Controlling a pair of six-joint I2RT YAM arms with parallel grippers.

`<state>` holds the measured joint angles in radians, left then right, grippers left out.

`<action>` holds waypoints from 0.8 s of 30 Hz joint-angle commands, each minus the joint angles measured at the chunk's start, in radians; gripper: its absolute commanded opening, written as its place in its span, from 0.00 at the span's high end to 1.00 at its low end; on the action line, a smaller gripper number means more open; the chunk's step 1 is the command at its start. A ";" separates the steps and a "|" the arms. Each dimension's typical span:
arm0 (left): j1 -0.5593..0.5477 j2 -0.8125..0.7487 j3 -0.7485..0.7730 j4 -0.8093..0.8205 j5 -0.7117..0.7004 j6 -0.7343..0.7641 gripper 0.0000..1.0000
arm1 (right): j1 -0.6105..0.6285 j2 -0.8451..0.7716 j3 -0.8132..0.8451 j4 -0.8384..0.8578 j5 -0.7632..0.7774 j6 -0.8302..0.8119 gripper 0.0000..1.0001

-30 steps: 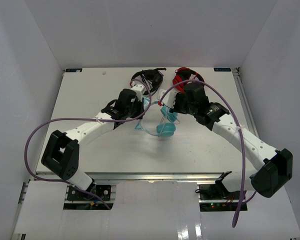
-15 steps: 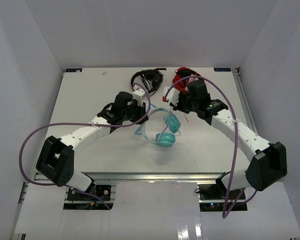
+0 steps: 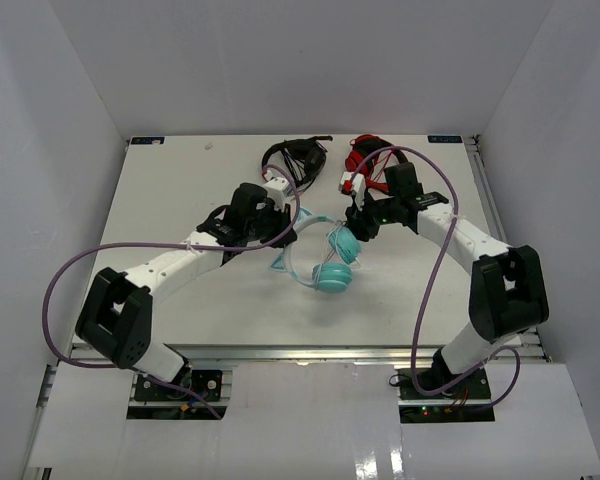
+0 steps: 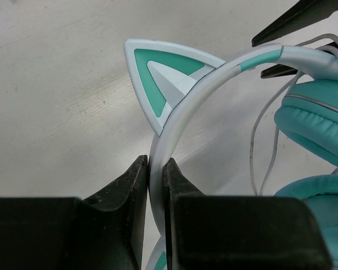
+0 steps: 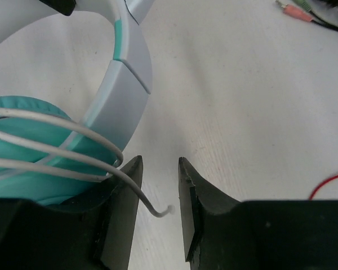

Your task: Wrap the headphones

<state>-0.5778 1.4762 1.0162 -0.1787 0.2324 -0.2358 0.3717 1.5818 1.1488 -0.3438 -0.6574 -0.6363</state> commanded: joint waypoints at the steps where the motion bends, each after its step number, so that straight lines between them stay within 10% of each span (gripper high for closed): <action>1: 0.018 0.030 0.031 0.091 -0.031 -0.072 1.00 | -0.028 0.083 0.011 0.010 -0.174 0.074 0.61; 24: 0.083 0.348 0.044 0.211 -0.115 -0.203 1.00 | -0.060 0.432 0.135 0.089 -0.174 0.229 0.62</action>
<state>-0.5104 1.8033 0.9902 -0.0233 0.1574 -0.3570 0.3064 2.0092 1.2339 -0.2829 -0.8296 -0.4602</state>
